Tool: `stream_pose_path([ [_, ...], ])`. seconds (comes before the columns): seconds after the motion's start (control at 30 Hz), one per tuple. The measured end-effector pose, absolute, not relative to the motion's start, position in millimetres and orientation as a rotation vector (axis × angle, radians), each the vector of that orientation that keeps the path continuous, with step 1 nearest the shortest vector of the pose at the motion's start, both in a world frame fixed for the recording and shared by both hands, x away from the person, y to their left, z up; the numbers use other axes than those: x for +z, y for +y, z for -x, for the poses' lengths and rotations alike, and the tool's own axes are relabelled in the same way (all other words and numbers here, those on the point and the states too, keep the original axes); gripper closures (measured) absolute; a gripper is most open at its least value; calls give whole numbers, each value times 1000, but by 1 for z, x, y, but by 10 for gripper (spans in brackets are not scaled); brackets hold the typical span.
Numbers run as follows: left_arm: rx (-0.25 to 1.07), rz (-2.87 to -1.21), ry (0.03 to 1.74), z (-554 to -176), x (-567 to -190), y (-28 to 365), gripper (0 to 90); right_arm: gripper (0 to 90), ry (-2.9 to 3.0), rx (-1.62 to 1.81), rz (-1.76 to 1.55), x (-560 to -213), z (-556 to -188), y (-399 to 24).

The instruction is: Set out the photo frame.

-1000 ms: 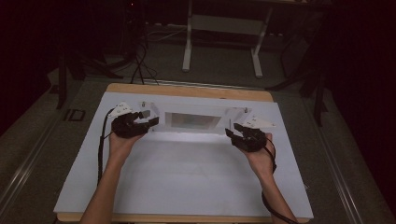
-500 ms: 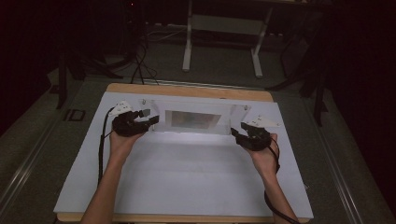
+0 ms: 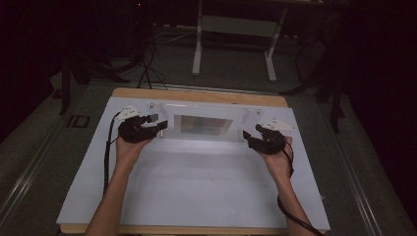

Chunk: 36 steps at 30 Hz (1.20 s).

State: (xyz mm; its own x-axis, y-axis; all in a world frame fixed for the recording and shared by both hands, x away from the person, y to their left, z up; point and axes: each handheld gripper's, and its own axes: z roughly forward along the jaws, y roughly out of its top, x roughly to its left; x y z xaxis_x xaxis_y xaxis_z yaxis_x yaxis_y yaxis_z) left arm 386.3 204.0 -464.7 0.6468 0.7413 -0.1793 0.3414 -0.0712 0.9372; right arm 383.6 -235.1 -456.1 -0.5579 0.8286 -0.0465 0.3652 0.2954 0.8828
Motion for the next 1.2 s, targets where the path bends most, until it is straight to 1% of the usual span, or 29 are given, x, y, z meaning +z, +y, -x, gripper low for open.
stream_pose_path([
  [0.17, 422, -1664, 894, -388, -465, 204, 431, 383, 2077, 1261, -977, -457, -392, -232],
  [0.37, 411, -1643, 879, -392, -470, 205, 412, 384, 2078, 1289, -974, -462, -399, -232],
  [0.53, 419, -1674, 871, -395, -476, 202, 398, 385, 2087, 1330, -991, -466, -403, -232],
  [0.7, 446, -1715, 885, -401, -483, 196, 401, 412, 2079, 1335, -978, -468, -406, -229],
  [1.0, 484, -1731, 902, -406, -483, 192, 401, 415, 2063, 1329, -986, -468, -411, -227],
  [1.2, 515, -1714, 912, -407, -484, 190, 397, 414, 2046, 1319, -995, -469, -414, -226],
])
